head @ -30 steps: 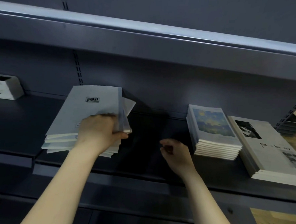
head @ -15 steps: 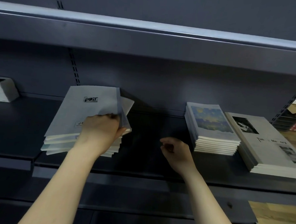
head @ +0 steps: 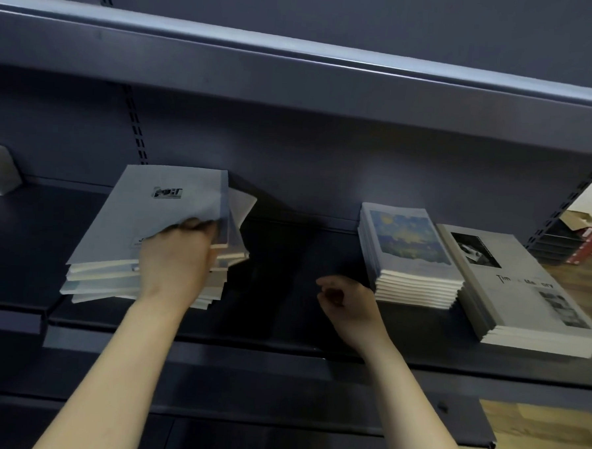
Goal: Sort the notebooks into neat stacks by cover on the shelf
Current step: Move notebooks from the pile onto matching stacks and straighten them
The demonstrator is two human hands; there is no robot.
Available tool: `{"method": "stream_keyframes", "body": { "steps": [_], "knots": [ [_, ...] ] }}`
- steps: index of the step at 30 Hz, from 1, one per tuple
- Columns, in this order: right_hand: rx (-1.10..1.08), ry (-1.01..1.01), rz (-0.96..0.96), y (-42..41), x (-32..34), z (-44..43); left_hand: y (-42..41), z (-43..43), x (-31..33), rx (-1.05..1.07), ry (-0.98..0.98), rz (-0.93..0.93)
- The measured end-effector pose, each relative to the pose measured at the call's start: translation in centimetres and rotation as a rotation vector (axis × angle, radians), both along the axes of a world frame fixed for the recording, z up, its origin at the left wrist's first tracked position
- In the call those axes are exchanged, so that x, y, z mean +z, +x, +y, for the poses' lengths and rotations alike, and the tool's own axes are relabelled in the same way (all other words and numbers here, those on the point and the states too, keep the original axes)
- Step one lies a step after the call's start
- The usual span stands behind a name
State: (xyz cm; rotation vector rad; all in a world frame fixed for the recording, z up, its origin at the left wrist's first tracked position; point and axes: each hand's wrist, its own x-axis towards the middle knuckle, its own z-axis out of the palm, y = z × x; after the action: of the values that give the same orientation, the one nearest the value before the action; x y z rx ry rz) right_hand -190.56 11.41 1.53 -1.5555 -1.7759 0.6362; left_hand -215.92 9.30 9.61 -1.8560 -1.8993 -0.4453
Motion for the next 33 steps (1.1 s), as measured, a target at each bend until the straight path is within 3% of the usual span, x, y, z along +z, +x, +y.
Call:
{"method": "stream_keyframes", "body": {
  "steps": [7, 10, 12, 15, 19, 23, 25, 29, 33],
  "knots": [
    [0.022, -0.009, 0.034, 0.3, -0.1, -0.1, -0.2, -1.1, 1.2, -0.224, 0.339, -0.113],
    [0.026, -0.013, 0.07, 0.5, 0.3, -0.1, 0.3, -1.9, 2.3, -0.286, 0.572, -0.205],
    [0.033, -0.015, 0.104, 0.5, 0.8, -0.1, 0.7, -2.5, 3.4, -0.32, 0.764, -0.325],
    [0.065, -0.039, 0.219, 0.3, 1.9, -0.4, 1.7, -3.3, 4.9, -0.345, 0.947, -0.679],
    [0.186, -0.121, 0.447, -0.7, 3.7, -1.6, 4.8, -3.2, 4.4, -0.35, 0.961, -1.153],
    [0.329, -0.274, 0.892, -2.1, 4.4, -2.5, 9.0, -2.9, 2.7, -0.404, 0.907, -1.528],
    [0.252, -0.261, 1.05, -1.9, 4.5, -2.7, 10.5, -2.7, 1.8, -0.437, 0.875, -1.589],
    [0.187, -0.139, 1.113, 0.3, 4.5, -2.8, 12.0, -2.3, 0.3, -0.492, 0.776, -1.602],
    [0.089, 0.031, 0.916, 3.1, 4.6, -2.3, 13.4, -2.3, -1.2, -0.545, 0.624, -1.472]
  ]
}}
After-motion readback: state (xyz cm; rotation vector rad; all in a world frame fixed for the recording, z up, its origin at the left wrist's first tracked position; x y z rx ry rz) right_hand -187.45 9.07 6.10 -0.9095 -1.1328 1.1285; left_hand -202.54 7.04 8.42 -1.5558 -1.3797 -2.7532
